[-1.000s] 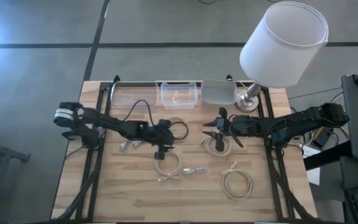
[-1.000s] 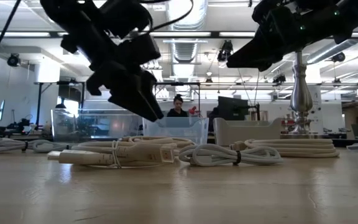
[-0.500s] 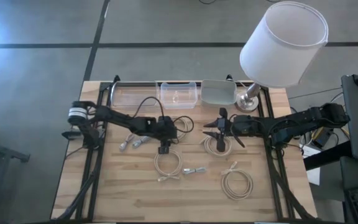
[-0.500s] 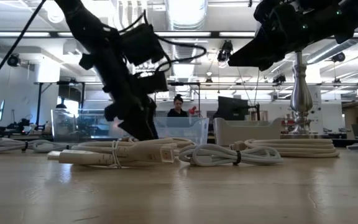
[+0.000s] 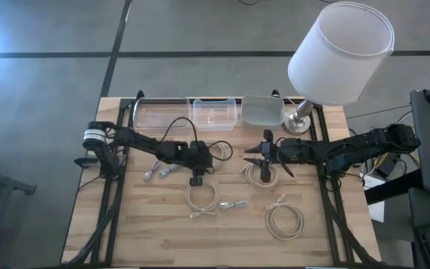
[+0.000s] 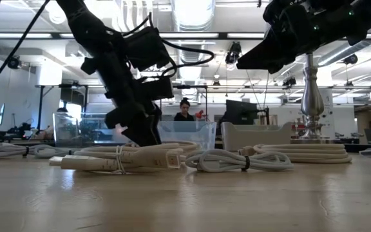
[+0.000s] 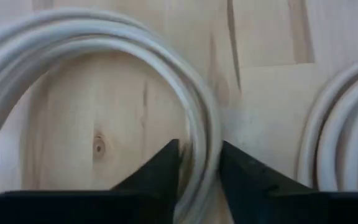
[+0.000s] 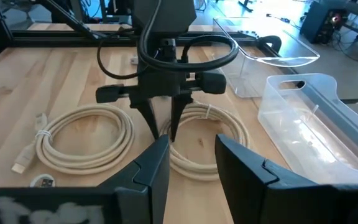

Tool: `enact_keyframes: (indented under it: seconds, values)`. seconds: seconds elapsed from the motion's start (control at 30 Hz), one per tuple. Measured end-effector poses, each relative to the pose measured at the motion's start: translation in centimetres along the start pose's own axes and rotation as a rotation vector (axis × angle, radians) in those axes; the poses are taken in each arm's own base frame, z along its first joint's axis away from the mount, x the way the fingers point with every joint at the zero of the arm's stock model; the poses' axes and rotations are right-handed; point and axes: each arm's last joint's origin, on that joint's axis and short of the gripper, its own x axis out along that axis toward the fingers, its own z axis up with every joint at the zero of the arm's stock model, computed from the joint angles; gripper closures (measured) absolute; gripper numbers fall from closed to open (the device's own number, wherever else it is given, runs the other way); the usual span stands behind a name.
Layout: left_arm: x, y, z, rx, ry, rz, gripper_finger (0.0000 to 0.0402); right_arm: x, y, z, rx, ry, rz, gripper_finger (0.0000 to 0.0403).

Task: Pick & Place USB Port
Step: Put the brown HDMI cable into the left transparent bin

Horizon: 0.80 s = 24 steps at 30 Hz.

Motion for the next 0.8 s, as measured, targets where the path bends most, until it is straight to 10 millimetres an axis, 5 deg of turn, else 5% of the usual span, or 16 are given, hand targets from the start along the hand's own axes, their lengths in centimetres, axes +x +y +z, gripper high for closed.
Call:
enact_keyframes:
  seconds: [0.13, 0.43, 0.8]
  values:
    - [0.0, 0.0, 0.0, -0.034, -0.003, 0.008, 0.0361, 0.0, 0.0, 0.0, 0.0, 0.0, 0.0, 0.0287]
    - [-0.9, -0.9, 0.3, -0.044, -0.016, 0.005, 0.0361, 0.0, 0.0, 0.0, 0.008, 0.001, 0.0, 0.0294]
    - [-8.8, -1.8, 2.6, -0.036, -0.221, 0.11, 0.0361, 0.0, 0.0, 0.0, 0.012, 0.001, 0.0, 0.0299]
